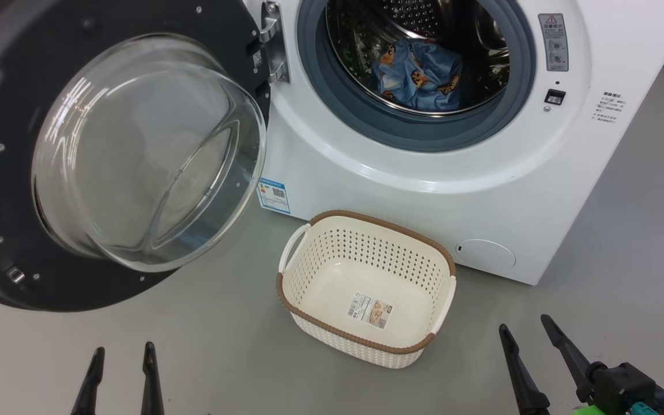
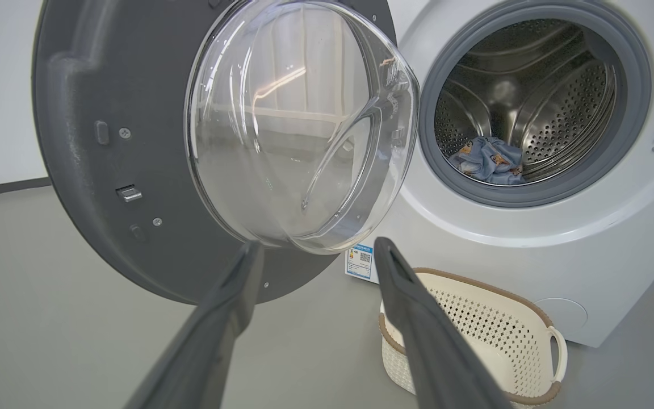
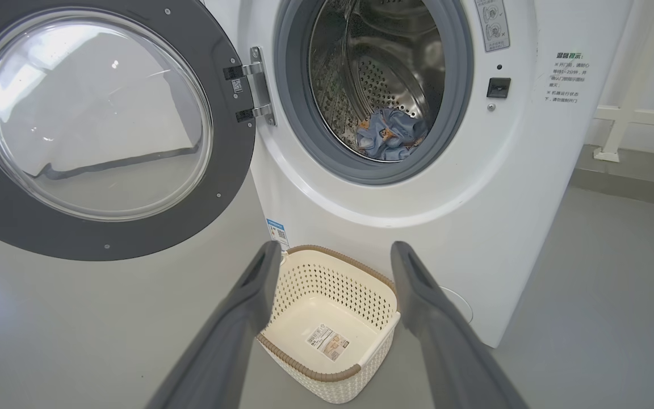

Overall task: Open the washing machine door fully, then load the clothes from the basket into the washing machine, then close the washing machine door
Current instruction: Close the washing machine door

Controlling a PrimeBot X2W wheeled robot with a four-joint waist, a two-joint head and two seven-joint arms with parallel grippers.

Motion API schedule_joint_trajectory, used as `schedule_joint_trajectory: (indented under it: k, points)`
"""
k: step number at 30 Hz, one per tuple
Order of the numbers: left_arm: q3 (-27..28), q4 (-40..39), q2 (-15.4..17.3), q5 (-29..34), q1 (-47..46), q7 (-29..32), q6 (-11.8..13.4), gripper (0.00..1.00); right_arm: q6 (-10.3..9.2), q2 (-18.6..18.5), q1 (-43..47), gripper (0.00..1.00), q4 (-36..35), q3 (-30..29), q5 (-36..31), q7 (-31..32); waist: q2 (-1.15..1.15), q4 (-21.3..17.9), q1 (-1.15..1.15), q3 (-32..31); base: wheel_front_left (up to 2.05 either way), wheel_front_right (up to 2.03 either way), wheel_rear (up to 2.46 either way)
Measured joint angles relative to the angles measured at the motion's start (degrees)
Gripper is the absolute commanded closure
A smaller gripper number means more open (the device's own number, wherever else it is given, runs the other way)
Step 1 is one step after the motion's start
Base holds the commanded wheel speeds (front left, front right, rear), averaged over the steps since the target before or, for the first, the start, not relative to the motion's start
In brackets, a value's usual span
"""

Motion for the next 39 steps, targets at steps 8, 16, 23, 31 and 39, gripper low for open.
schedule_joint_trajectory:
  k: [8, 16, 23, 31, 39]
  points:
    - [1.2, 0.1, -1.2, 0.5, 0.0, 0.0, -1.7, 1.00, 0.00, 0.0, 0.0, 0.00, 0.1, 0.0, 0.0, 0.0, 0.00, -0.1, 0.00, -0.3, 0.00, 0.00, 0.00]
    - [2.1, 0.3, -1.5, 0.8, 0.0, 0.0, -3.0, 1.00, 0.00, 0.0, 0.0, 0.00, 0.1, 0.1, 0.0, 0.0, 0.00, -0.1, 0.00, -0.1, 0.00, 0.00, 0.00]
    - [2.7, 0.3, -2.1, 0.8, 0.0, 0.0, -6.1, 1.00, 0.00, 0.0, 0.0, 0.00, 0.1, 0.1, 0.0, 0.0, 0.00, -0.1, 0.00, -0.1, 0.00, 0.00, 0.00]
    - [9.6, -5.8, -8.0, -17.4, -0.3, 0.0, -15.1, 1.00, 0.00, 0.0, 0.0, 0.00, -0.1, 0.0, 0.0, 0.0, 0.00, 0.2, 0.00, 0.3, 0.00, 0.00, 0.00]
    - [18.1, -13.4, -8.9, -50.1, -3.2, 0.7, -18.6, 1.00, 0.00, -0.3, 0.0, 0.00, -0.7, -0.1, 0.0, 0.4, 0.00, 0.2, 0.00, 0.9, 0.00, 0.00, 0.00]
